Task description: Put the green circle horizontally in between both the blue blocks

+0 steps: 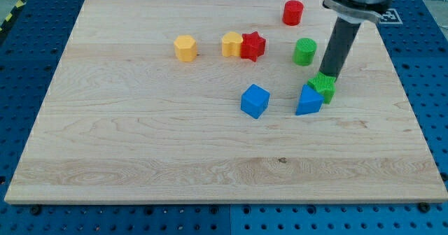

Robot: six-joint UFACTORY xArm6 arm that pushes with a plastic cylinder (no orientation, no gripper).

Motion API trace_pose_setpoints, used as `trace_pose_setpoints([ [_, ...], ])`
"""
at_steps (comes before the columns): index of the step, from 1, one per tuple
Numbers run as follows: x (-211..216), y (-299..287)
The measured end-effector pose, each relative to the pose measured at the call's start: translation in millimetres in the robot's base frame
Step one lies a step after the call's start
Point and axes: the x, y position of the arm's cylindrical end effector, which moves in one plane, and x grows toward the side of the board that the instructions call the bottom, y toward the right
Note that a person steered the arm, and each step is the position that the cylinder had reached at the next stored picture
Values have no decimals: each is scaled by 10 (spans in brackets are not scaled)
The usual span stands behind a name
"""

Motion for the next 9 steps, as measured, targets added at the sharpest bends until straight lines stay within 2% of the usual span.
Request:
trace_pose_setpoints([
  [1, 49, 66],
  [2, -189, 103],
  [3, -667, 292],
  [4, -1085, 214],
  [5, -1069, 42],
  [7, -288, -48],
  [8, -409, 10],
  [9, -704, -6],
])
